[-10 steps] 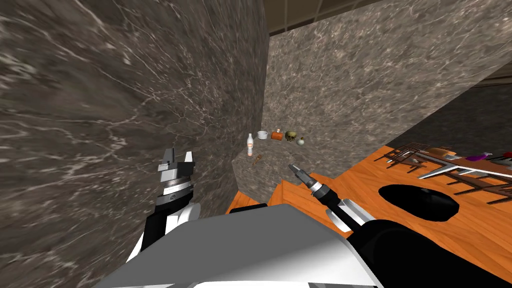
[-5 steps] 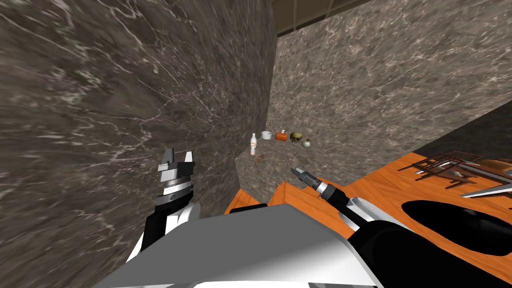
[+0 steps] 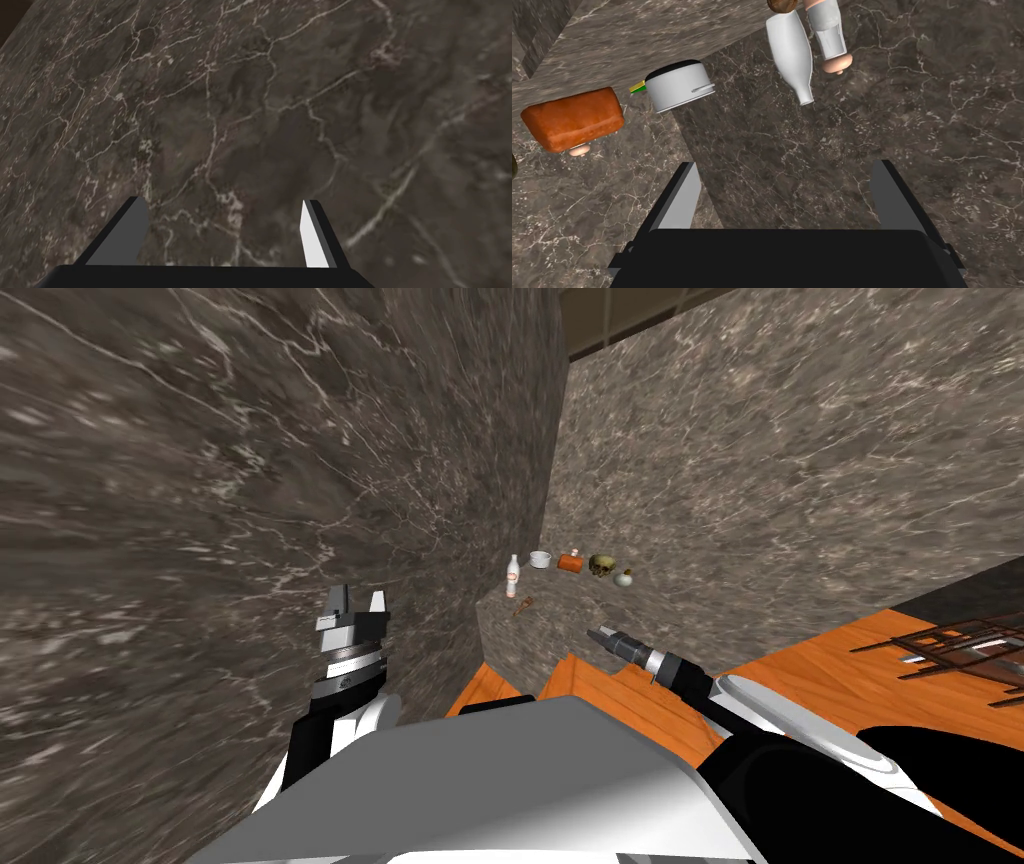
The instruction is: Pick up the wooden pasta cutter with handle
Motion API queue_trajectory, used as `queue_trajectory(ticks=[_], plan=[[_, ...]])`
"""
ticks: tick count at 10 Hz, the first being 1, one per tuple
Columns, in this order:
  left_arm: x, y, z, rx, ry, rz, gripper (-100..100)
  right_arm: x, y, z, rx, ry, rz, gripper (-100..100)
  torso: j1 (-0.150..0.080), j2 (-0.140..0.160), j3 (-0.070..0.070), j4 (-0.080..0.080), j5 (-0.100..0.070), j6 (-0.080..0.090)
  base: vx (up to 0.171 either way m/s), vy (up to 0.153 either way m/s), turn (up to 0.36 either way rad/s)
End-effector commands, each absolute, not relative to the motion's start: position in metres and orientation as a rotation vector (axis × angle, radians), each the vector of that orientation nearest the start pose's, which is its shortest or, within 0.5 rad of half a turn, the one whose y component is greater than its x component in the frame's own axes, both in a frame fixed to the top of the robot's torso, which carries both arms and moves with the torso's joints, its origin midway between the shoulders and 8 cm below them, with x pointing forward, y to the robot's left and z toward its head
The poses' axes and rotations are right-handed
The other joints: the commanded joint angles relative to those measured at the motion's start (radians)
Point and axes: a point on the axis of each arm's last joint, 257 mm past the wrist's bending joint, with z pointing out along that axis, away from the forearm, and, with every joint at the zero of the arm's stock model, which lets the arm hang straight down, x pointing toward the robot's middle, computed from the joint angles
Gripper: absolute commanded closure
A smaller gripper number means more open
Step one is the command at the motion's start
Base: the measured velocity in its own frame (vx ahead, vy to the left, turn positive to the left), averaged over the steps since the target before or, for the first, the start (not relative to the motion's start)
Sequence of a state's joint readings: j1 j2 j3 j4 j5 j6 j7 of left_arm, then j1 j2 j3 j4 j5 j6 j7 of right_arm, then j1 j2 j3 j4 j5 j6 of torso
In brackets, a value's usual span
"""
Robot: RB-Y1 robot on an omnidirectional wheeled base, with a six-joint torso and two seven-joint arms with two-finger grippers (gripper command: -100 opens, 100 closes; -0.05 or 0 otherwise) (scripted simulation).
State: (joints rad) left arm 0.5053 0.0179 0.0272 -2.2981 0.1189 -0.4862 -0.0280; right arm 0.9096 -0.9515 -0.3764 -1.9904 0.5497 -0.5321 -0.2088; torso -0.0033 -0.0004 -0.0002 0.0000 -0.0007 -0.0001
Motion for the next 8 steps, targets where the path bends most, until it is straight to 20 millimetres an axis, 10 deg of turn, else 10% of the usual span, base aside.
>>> queue_trajectory(ticks=[1, 8], plan=[[0.339, 0.301, 0.029, -0.705, 0.559, -1.323, 0, 0.301, -0.413, -0.187, -0.120, 1.947, 0.448, -100, 0.000, 0.000, 0.000, 0.000, 0.000, 0.000, -0.047, -0.057, 0.174], [0.339, 0.301, 0.029, -0.705, 0.559, -1.323, 0, 0.294, -0.450, -0.198, -0.324, 2.109, 0.290, -100, 0.000, -0.001, 0.000, 0.000, -0.001, 0.001, -0.023, -0.029, 0.150]])
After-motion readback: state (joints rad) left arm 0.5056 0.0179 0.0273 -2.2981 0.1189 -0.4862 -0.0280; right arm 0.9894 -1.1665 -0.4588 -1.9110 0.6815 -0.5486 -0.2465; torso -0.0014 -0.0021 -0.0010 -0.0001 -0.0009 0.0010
